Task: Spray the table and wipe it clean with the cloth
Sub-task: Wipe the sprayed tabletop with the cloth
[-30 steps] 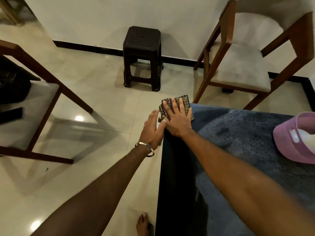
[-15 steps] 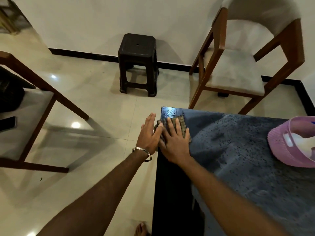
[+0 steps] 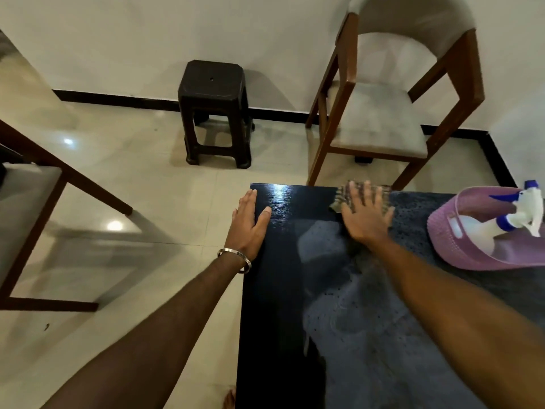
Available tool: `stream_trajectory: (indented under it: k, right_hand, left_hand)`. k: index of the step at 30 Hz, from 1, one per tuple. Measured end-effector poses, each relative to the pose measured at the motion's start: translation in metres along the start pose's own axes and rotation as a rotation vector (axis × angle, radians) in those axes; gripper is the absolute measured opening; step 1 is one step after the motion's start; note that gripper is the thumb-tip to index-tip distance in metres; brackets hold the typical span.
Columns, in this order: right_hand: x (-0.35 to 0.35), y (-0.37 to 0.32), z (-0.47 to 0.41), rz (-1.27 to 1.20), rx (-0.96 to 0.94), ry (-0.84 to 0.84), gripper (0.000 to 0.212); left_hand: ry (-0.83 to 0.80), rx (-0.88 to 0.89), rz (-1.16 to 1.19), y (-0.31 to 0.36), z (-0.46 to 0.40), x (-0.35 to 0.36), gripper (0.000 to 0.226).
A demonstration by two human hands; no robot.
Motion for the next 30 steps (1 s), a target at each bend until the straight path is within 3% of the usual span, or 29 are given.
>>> stream_trajectory:
  k: [3,6,9,13,17,19,23,26,28,30]
  right_hand:
    - [-0.018,0.049,0.002,-0.021,0.195,-0.006,0.065]
    - [-0.004,0.018,0.011,-0.044,0.222,0.025,0.067]
    - [0.028,-0.058,0.039,0.002,-0.051,0.027,0.066]
    - [0.080,-0.147,0.110,0.075,-0.443,-0.119,0.073]
    - [0.085,-0.126,0.146,0.072,-0.658,-0.161,0.065]
    - [0.065,-0.078,0.132,0.052,-0.531,-0.104,0.063]
    - [0.017,0.033,0.097,0.027,-0.067,0.018,0.065]
    - [0.006,0.056,0.091,-0.030,0.179,0.004,0.066]
    - [0.015,0.034,0.100,-0.010,0.182,0.015,0.067]
    - [0.032,0.002,0.127,0.043,0.024,0.015,0.066]
  left_hand:
    - [-0.002,0.004,0.015,0.003,0.005,-0.001,0.072]
    - [-0.005,0.019,0.008,0.001,0.012,-0.004,0.070]
    - [-0.006,0.009,-0.011,-0.001,0.015,-0.008,0.070]
    - [0.025,0.003,-0.022,0.002,0.018,-0.008,0.058]
    - [0.004,0.026,-0.035,0.009,0.027,-0.003,0.060]
    - [-0.007,0.031,-0.030,0.013,0.032,0.001,0.058]
    - [-0.027,0.022,-0.009,0.020,0.045,0.005,0.057]
    - [-0.035,0.031,-0.004,0.019,0.056,0.003,0.058]
    - [-0.034,0.039,-0.004,0.018,0.062,0.001,0.058]
    - [-0.041,0.039,0.005,0.016,0.067,0.000,0.058]
Point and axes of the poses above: each hand's wrist, its own z-axis away from the middle knuckle, its own x-axis out of the palm, y = z × x, the point moved 1 cm from there along -z, towards the middle knuckle, and after that the axes turned 10 degrees about -z, right-handed, at the moved point
